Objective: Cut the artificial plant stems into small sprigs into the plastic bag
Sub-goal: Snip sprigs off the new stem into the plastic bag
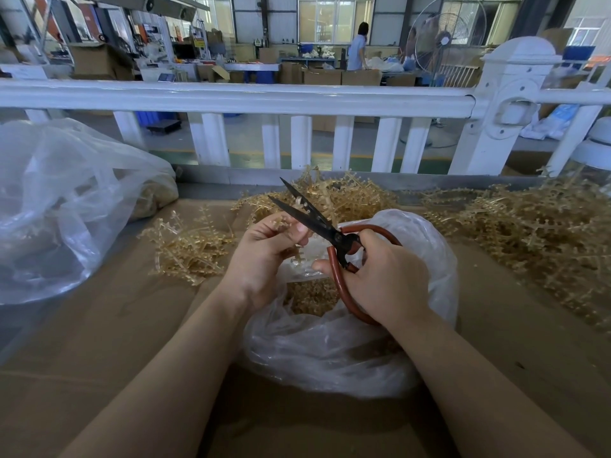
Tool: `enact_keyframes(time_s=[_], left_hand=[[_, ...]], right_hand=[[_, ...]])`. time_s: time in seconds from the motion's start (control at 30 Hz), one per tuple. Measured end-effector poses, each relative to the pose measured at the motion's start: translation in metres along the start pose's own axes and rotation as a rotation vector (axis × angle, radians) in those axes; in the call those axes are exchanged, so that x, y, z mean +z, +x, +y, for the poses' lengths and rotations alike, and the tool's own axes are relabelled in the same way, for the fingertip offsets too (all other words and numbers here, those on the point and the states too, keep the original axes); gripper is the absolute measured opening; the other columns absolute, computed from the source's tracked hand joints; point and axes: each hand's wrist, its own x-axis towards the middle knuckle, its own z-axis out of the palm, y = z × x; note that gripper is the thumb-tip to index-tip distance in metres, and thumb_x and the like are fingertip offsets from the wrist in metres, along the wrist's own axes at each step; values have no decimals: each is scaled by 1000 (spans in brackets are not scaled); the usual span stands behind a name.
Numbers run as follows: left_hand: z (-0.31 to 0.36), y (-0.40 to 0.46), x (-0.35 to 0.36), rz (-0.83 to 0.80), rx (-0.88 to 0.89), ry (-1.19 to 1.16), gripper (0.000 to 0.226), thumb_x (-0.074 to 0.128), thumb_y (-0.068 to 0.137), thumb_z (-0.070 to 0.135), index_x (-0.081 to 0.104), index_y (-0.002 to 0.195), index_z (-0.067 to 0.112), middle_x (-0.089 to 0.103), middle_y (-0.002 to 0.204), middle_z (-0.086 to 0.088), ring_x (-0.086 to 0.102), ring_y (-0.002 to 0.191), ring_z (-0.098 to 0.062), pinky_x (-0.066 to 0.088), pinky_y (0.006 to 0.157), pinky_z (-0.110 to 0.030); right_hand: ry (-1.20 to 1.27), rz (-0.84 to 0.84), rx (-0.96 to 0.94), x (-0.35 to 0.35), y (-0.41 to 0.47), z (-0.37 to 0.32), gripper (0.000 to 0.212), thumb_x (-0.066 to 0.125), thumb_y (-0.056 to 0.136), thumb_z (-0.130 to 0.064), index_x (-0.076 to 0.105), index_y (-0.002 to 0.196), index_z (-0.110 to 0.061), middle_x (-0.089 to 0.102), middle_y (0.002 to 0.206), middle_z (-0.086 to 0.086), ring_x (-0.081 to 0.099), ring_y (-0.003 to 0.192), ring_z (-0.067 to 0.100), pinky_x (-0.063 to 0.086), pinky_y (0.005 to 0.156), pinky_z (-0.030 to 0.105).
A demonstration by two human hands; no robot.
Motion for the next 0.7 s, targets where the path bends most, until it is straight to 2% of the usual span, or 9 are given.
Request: enact_keyframes(time_s=[0.1,0.2,0.3,0.4,0.47,0.53,0.63,0.7], left_hand=[[-1,0,-2,-23,-11,-11,9,64,86,8,58,90,4,50,80,-9,47,73,-16,51,64,-22],[-2,1,-3,-29,11,13,11,64,86,9,58,92,2,50,80,-8,46,75,-17,49,67,-22],[-2,0,-2,-21,4,-8,25,64,87,8,56,103,-10,52,91,-18,46,83,-27,51,68,-26],[-2,-1,0,30,25,7,43,65,83,9,52,112,-20,53,108,-26,46,94,-31,43,81,-36],[0,-2,2,56,87,32,30,65,82,13,61,102,-8,59,105,-24,53,88,-27,41,79,-32],[2,-3,2,76,132,26,21,64,84,14,65,101,3,64,102,-20,59,84,-20,45,76,-26],[1,-2,-1,73,182,46,24,63,88,8,62,108,-6,67,101,-20,62,89,-25,47,85,-33],[0,-1,-3,53,213,75,15,61,89,4,63,101,-4,72,89,-7,66,80,-15,51,81,-27]], right_hand=[[11,11,-2,0,0,-2,52,60,75,-82,49,79,-31,41,57,-22,41,48,-5,26,49,10],[9,-2,1,2,0,-1,46,68,77,-74,53,81,-31,49,64,-20,43,51,-5,27,51,9],[20,4,8,1,-1,-1,51,58,77,-81,52,80,-31,51,64,-19,45,51,-2,32,50,12],[34,17,15,-1,-1,-2,58,46,75,-88,49,78,-31,40,57,-21,39,47,-3,27,48,12],[37,24,13,-2,-1,-2,61,43,74,-89,50,76,-29,37,55,-22,37,46,-3,24,47,12],[43,19,12,-1,-1,-1,66,41,73,-91,57,78,-27,43,57,-20,39,48,-4,26,48,12],[52,25,3,-1,0,-1,72,34,72,-94,58,78,-26,44,57,-20,40,47,-3,28,47,13],[51,4,-3,-1,0,-1,80,30,71,-96,63,85,-25,57,65,-16,49,52,1,41,48,17]])
